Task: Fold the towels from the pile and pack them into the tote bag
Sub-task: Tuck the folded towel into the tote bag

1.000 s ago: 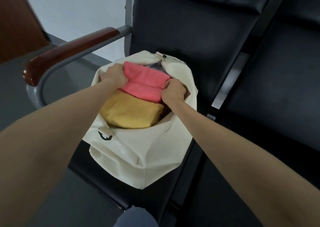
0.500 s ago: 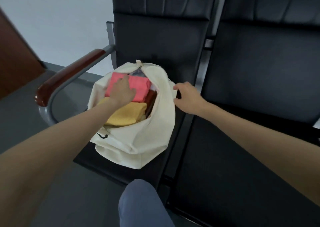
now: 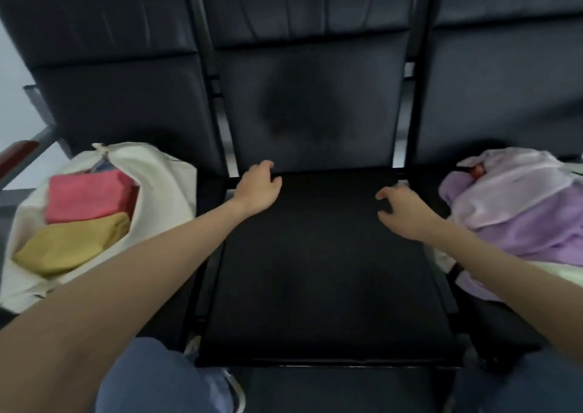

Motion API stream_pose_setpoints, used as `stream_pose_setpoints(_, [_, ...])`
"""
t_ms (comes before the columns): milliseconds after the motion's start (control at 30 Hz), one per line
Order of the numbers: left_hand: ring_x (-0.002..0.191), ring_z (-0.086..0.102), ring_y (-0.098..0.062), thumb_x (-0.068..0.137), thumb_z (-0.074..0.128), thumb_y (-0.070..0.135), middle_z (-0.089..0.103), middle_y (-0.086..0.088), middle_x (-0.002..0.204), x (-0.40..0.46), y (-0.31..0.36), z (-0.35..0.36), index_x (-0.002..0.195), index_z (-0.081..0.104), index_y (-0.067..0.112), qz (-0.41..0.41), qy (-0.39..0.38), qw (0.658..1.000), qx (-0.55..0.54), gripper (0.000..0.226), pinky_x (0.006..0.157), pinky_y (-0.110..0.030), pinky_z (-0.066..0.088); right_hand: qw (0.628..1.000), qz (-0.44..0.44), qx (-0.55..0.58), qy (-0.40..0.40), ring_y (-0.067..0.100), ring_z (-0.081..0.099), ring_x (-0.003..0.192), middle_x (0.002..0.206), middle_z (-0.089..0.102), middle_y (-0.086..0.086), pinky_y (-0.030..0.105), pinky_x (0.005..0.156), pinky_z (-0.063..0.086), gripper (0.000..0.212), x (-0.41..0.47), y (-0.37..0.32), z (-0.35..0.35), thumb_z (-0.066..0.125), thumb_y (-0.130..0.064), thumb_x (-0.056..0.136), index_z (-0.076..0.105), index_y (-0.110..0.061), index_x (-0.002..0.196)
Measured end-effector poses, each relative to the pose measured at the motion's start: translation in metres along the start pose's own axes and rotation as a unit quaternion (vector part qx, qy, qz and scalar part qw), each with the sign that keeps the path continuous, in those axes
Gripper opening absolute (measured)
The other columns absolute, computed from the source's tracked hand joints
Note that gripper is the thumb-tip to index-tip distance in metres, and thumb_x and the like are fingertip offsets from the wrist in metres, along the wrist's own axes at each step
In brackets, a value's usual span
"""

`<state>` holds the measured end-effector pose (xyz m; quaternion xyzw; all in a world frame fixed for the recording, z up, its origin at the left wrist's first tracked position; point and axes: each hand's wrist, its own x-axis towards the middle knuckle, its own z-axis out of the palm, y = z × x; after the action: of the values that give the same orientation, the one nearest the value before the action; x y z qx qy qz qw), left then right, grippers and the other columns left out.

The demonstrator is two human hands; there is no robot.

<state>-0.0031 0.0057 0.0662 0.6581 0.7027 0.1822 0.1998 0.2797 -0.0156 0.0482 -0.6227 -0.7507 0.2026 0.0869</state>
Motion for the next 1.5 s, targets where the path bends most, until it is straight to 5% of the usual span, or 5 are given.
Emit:
stream_pose_setpoints(600, [0.118,0.053,-0.028,0.096,0.053,0.021,0.054,-0.013,0.131,-0.005,0.23,0.258,0.131,0.053,0.008,0.248,-0.25,0.936,-0.025,0.038,0.095,-0.036,0.044,0.971,0.203,0.051,0.114,0.043,0.051,0.113,0.129,0.051,0.023,0.047,0.094,0.042,0.051,-0.103,0.259,-0.001,0.061,0.004,0.079,0.051,0.001,0.129])
stream_pose_setpoints(967, [0.091,0.062,-0.028,0.094,0.054,0.023,0.065,-0.01,0.099,0.04,0.282,0.335,0.095,0.063,0.007,0.144,-0.141,0.979,-0.016,0.018,0.078,-0.041,0.053,0.961,0.19,0.125,0.161,0.035,0.052,0.112,0.123,0.055,0.018,0.037,0.092,0.041,0.049,-0.099,0.272,0.01,0.06,-0.002,0.083,0.049,-0.001,0.13])
stream_pose_setpoints(1100, [0.084,0.054,-0.016,0.096,0.047,0.014,0.057,0.002,0.088,0.035,0.304,0.308,0.094,0.057,0.013,0.057,-0.118,0.957,-0.26,0.01,0.067,-0.026,0.042,0.933,0.21,0.211,0.204,0.022,0.058,0.102,0.113,0.062,0.01,0.023,0.083,0.038,0.037,-0.099,0.268,0.003,0.059,-0.011,0.091,0.053,-0.002,0.126])
stream_pose_setpoints(1233, [0.084,0.054,-0.018,0.099,0.044,0.011,0.058,-0.004,0.089,0.035,0.335,0.247,0.089,0.056,0.013,0.001,-0.121,0.886,-0.448,0.016,0.076,-0.033,0.045,0.855,0.25,0.394,0.227,0.015,0.061,0.097,0.11,0.065,0.002,0.03,0.086,0.047,0.034,-0.097,0.249,-0.026,0.05,-0.029,0.098,0.055,-0.008,0.124])
stream_pose_setpoints(1500, [0.079,0.053,-0.015,0.1,0.044,0.01,0.058,-0.007,0.089,-0.02,0.33,0.136,0.097,0.058,0.007,0.082,-0.192,0.859,-0.467,0.014,0.066,-0.024,0.044,0.481,0.248,0.816,0.203,0.033,0.06,0.109,0.12,0.06,0.019,0.039,0.089,0.05,0.061,-0.063,0.212,-0.077,0.05,-0.049,0.093,0.045,-0.002,0.132])
